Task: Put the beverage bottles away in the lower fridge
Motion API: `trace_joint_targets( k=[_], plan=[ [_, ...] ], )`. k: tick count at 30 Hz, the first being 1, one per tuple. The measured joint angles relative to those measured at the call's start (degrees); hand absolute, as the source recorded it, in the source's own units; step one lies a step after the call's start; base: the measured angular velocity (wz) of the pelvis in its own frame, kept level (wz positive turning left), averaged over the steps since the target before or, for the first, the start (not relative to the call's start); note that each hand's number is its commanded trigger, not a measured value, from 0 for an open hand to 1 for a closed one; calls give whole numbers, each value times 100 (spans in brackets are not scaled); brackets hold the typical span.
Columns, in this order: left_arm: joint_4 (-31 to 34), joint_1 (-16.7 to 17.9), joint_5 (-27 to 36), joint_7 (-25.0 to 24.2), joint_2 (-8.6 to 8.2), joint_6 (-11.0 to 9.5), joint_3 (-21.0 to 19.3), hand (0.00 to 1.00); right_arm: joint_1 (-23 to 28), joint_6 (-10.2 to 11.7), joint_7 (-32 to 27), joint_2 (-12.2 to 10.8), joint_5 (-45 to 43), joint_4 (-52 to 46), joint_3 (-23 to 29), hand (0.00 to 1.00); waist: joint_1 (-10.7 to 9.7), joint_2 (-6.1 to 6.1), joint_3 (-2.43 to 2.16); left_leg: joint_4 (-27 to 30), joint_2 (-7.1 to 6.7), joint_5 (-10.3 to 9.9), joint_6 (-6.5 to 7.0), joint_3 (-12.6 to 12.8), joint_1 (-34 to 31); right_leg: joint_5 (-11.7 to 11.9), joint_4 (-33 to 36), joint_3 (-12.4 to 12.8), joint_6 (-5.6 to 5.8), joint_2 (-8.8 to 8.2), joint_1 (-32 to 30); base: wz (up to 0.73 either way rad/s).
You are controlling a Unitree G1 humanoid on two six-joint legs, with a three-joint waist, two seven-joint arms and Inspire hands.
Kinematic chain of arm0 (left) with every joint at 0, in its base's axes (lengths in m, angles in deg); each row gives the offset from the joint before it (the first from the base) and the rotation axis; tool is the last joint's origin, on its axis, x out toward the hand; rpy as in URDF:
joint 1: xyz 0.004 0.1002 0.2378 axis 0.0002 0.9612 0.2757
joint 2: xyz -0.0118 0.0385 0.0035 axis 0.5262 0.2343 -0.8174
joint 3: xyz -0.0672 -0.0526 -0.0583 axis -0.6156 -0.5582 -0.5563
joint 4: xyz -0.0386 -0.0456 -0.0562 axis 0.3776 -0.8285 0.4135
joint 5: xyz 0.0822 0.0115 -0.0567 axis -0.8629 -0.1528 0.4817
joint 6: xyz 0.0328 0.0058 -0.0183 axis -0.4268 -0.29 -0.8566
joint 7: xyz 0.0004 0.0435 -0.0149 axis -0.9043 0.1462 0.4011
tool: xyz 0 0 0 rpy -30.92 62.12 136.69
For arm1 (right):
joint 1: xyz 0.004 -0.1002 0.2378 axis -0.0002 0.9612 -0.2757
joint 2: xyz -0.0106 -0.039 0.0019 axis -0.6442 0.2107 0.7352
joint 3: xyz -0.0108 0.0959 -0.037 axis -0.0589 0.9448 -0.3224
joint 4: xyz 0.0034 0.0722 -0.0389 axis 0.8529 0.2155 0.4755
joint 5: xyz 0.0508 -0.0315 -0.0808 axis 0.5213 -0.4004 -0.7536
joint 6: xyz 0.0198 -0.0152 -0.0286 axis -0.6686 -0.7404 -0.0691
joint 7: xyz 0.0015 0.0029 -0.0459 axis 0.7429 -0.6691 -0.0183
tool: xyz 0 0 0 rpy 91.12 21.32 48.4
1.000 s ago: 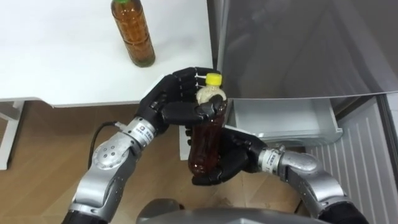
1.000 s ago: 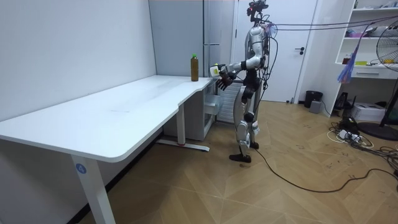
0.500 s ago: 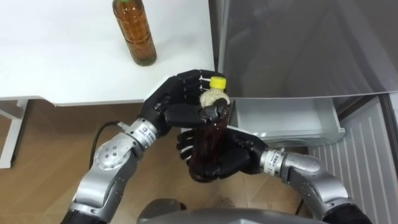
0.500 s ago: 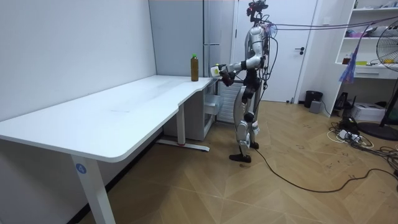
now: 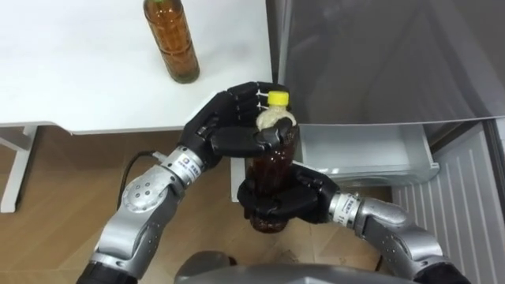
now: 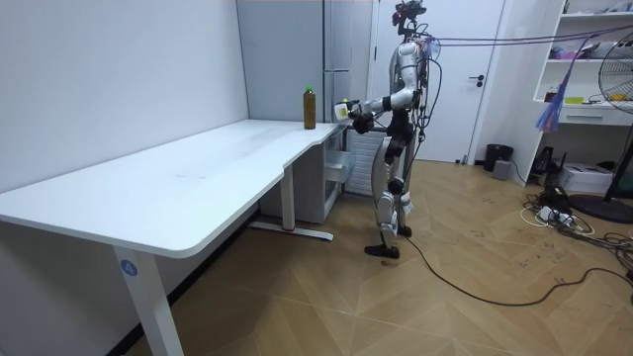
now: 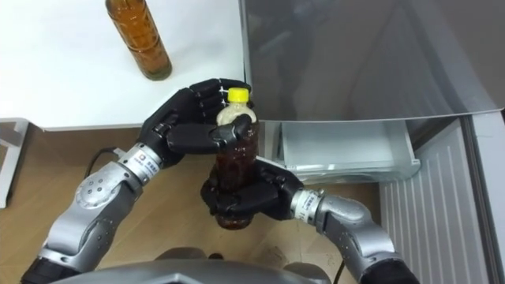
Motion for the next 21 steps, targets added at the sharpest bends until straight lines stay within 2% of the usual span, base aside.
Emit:
trace_joint_targets(
  k=[4,8,12,21],
  plan=[
    [-58,1,32,0,3,-42,22,0,17,0,-8,19,27,6,4,100,-2,3,3,-10,1,0,0,0,-4,0,-5,-8,0,0,-2,0],
    [-61,1,224,4,126,-43,114,0,37,3,-80,125,24,7,-25,100,1,6,3,-30,0,0,0,0,-2,0,-7,-14,0,0,-7,0],
    [-54,0,239,5,167,-59,237,0,46,3,-136,215,24,7,-118,100,1,9,0,-38,-1,0,-1,0,5,0,-9,-13,0,0,-8,0],
    [-52,-5,238,118,202,-102,327,0,44,9,-191,233,29,7,-180,100,-3,10,0,-19,0,0,-1,0,-3,0,-5,-17,0,0,-7,0]
  ],
)
